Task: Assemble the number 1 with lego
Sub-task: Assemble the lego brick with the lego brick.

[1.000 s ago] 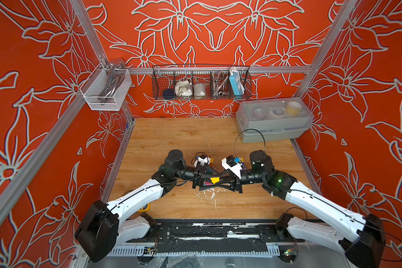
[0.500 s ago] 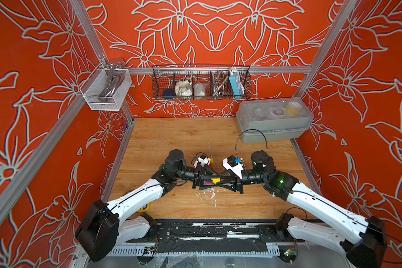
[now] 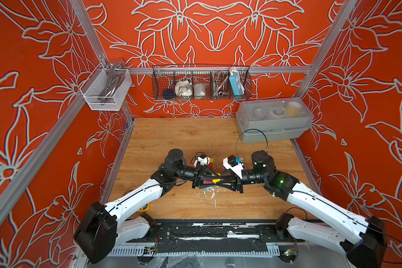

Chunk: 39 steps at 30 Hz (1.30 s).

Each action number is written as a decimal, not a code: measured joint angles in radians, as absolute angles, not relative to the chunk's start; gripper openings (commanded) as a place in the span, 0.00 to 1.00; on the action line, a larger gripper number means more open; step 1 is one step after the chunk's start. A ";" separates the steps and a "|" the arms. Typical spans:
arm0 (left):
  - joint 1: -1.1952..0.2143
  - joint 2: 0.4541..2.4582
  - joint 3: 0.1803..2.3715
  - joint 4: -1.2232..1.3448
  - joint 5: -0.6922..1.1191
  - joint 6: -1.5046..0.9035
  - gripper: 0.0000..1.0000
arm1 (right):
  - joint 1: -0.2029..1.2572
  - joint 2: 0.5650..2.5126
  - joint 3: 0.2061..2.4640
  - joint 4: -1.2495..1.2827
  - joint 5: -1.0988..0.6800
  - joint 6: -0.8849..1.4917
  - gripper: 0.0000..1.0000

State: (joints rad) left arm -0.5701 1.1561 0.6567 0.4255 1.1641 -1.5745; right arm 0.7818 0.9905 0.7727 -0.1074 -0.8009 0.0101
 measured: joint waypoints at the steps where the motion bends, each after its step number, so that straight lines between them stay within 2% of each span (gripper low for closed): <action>1: -0.570 1.155 0.657 0.423 1.164 -1.572 0.33 | 0.782 0.990 0.773 -0.106 -0.801 0.010 0.12; 6: -0.570 1.151 0.657 0.418 1.164 -1.564 0.31 | 0.782 0.989 0.773 -0.105 -0.801 0.013 0.12; 8: -0.570 1.150 0.657 0.413 1.163 -1.559 0.28 | 0.782 0.989 0.773 -0.105 -0.801 0.013 0.16; 9: -0.570 1.149 0.657 0.410 1.163 -1.555 0.27 | 0.782 0.989 0.773 -0.106 -0.801 0.013 0.24; 11: -0.570 1.147 0.657 0.400 1.161 -1.546 0.23 | 0.782 0.989 0.773 -0.109 -0.793 0.014 0.45; 13: -0.569 1.143 0.658 0.382 1.161 -1.531 0.17 | 0.785 0.988 0.773 -0.114 -0.778 0.015 0.58; 17: -0.536 1.125 0.678 0.267 1.161 -1.463 0.13 | 0.786 0.965 0.765 -0.136 -0.701 0.013 0.66; 20: -0.468 1.115 0.746 0.049 1.145 -1.338 0.11 | 0.786 0.906 0.746 -0.155 -0.631 0.015 0.70; 21: -0.444 1.115 0.782 -0.044 1.129 -1.284 0.10 | 0.786 0.878 0.736 -0.162 -0.605 0.019 0.74; 22: -0.421 1.116 0.823 -0.147 1.102 -1.222 0.10 | 0.786 0.847 0.726 -0.172 -0.579 0.027 0.84; 23: -0.409 1.118 0.858 -0.228 1.079 -1.176 0.09 | 0.786 0.822 0.718 -0.181 -0.557 0.031 0.89; 25: -0.401 1.130 0.942 -0.401 1.013 -1.074 0.09 | 0.786 0.760 0.696 -0.212 -0.492 0.057 0.90; 29: -0.426 1.176 1.068 -0.668 0.844 -0.937 0.08 | 0.786 0.667 0.681 -0.313 -0.358 0.106 0.85; 30: -0.440 1.196 1.100 -0.731 0.789 -0.907 0.08 | 0.786 0.649 0.681 -0.343 -0.318 0.124 0.86; 32: -0.476 1.237 1.153 -0.825 0.693 -0.865 0.08 | 0.786 0.633 0.688 -0.404 -0.243 0.163 0.99; 39: -0.610 1.423 1.328 -1.030 0.444 -0.796 0.05 | 0.783 0.731 0.752 -0.563 -0.004 0.342 1.00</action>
